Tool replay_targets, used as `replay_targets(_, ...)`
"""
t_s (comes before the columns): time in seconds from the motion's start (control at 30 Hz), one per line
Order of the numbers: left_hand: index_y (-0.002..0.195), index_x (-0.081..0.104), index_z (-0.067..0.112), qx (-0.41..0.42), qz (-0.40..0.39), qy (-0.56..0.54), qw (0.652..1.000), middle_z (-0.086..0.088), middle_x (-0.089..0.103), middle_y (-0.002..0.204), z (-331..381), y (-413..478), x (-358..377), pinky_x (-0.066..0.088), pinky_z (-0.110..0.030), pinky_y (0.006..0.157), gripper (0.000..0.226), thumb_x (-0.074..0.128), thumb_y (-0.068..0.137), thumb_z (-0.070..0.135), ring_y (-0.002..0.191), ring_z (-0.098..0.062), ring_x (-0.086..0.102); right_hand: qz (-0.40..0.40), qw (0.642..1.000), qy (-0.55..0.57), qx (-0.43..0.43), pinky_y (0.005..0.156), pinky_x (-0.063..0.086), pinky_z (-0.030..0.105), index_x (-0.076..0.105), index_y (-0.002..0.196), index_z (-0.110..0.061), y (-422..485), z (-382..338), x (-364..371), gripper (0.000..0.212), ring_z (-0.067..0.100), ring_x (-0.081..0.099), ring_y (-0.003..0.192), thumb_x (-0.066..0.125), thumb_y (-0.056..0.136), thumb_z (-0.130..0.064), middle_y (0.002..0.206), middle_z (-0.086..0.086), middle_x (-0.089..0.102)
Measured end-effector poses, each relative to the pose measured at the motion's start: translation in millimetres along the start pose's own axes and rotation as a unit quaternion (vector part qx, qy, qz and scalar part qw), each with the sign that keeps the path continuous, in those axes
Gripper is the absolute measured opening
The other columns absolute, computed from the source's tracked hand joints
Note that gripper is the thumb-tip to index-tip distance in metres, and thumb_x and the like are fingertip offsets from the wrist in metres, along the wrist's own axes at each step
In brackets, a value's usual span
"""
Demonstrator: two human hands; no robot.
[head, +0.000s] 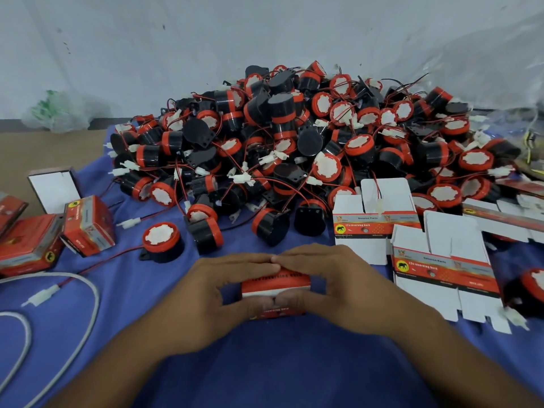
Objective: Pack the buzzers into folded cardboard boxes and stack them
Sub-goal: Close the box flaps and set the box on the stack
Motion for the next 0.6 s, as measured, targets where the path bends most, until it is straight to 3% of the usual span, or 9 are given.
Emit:
replay_targets(0.1, 0.126, 0.069, 0.022, -0.004, 0.000, -0.001, 1.000, 0.016, 0.063, 0.132, -0.9, 1.5, -0.3, 0.053, -0.026, 0.096, 0.038, 0.074, 0.088, 0.026, 0.122, -0.003, 0.058, 0.008, 1.000, 0.009, -0.003, 0.085, 0.052, 0.031, 0.067, 0.125, -0.022, 0.8, -1.0, 3.6, 0.033, 0.010, 0.063, 0.102, 0.063, 0.098, -0.041, 0.111, -0.010, 0.067)
replay_targets(0.23, 0.128, 0.067, 0.020, 0.022, 0.006, 0.015, 1.000, 0.015, 0.061, 0.136, 1.9, 1.6, -0.9, 0.052, -0.027, 0.098, 0.034, 0.066, 0.094, 0.026, 0.126, -0.004, 0.056, 0.002, 1.000, 0.008, -0.002, 0.094, 0.049, 0.029, 0.058, 0.139, -0.016, -2.1, -0.1, 7.7, 0.040, 0.008, 0.058, 0.114, 0.054, 0.104, -0.034, 0.126, -0.007, 0.061)
replay_targets(0.47, 0.129, 0.066, 0.025, 0.030, -0.029, 0.054, 0.998, 0.018, 0.050, 0.146, 5.2, 3.5, 3.0, 0.040, -0.029, 0.112, 0.036, 0.061, 0.094, 0.033, 0.138, -0.003, 0.042, -0.034, 0.977, -0.208, -0.008, 0.097, 0.047, 0.034, 0.032, 0.155, -0.016, -7.2, -7.8, 19.9, 0.056, 0.020, 0.050, 0.118, 0.031, 0.107, -0.045, 0.148, 0.000, 0.043)
replay_targets(0.6, 0.132, 0.059, 0.041, 0.029, -0.073, 0.099, 0.992, 0.029, 0.032, 0.154, 1.4, -0.4, 4.4, 0.027, -0.021, 0.117, 0.040, 0.063, 0.093, 0.046, 0.146, 0.004, 0.022, -0.049, 0.975, -0.217, 0.008, 0.114, 0.035, 0.036, 0.018, 0.159, -0.017, -10.0, -8.5, 25.9, 0.059, 0.017, 0.032, 0.141, 0.023, 0.108, -0.045, 0.161, -0.001, 0.026)
Point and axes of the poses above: each hand's wrist, its own y-axis towards the middle knuckle, its own x-axis out of the palm, z = x × y, the point moved 7 cm from there along y, towards the middle knuckle
